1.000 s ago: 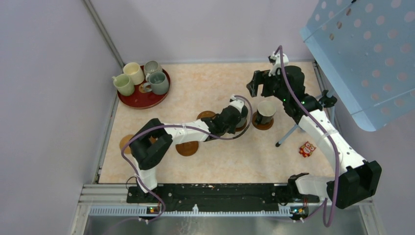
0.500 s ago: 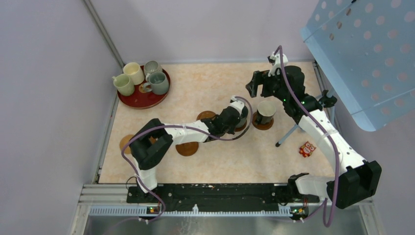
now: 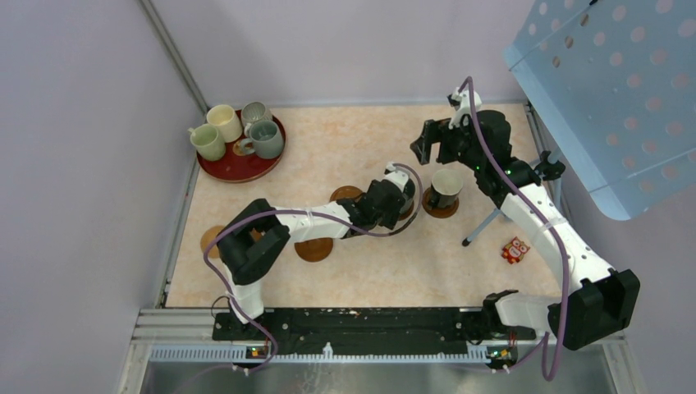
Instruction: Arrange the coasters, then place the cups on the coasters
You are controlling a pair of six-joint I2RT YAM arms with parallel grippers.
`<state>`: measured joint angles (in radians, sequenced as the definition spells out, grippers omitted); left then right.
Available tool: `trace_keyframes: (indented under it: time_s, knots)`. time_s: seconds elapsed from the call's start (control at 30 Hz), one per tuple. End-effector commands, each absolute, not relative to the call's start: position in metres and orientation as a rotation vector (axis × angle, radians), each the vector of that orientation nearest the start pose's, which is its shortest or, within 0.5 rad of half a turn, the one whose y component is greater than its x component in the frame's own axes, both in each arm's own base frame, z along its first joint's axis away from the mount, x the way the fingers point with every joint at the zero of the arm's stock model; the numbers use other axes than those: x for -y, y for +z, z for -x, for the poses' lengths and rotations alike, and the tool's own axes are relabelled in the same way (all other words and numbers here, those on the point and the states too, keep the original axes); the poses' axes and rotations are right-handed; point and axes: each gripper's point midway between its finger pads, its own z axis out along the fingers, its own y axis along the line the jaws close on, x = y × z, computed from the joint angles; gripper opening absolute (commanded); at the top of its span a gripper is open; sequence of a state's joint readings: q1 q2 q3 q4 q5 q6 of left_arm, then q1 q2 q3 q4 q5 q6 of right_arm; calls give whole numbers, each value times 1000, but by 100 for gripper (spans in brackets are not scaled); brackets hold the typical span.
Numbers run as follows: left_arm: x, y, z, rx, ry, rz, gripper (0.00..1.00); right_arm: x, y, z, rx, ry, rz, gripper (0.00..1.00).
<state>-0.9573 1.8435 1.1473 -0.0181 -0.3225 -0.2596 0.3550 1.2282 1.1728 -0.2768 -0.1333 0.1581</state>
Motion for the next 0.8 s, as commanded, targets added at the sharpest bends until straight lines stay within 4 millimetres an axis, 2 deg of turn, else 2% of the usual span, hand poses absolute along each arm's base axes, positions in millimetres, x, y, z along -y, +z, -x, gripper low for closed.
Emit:
trace_keyframes:
  time_s: [0.0, 0.2, 0.33, 0.43, 0.5, 0.63, 0.77]
  knots:
    - [361, 95, -314, -2133, -299, -574, 69, -172, 315, -361, -1830, 507, 333, 87]
    - [361, 126, -306, -2147, -379, -594, 97, -189, 317, -349, -1832, 571, 529, 87]
    - [359, 155, -300, -2112, -447, -628, 99, -196, 318, -351, -1861, 593, 579, 88]
    - [347, 178, -303, -2098, -504, -650, 99, -197, 322, -357, -1857, 580, 603, 88]
    - [333, 193, -309, -2084, -533, -656, 99, -199, 323, -359, -1857, 590, 610, 88]
    - [291, 221, -325, -2039, -571, -678, 99, -205, 319, -363, -1876, 624, 625, 88]
    - [241, 239, -344, -2047, -539, -570, 99, -211, 300, -364, -1920, 679, 671, 88]
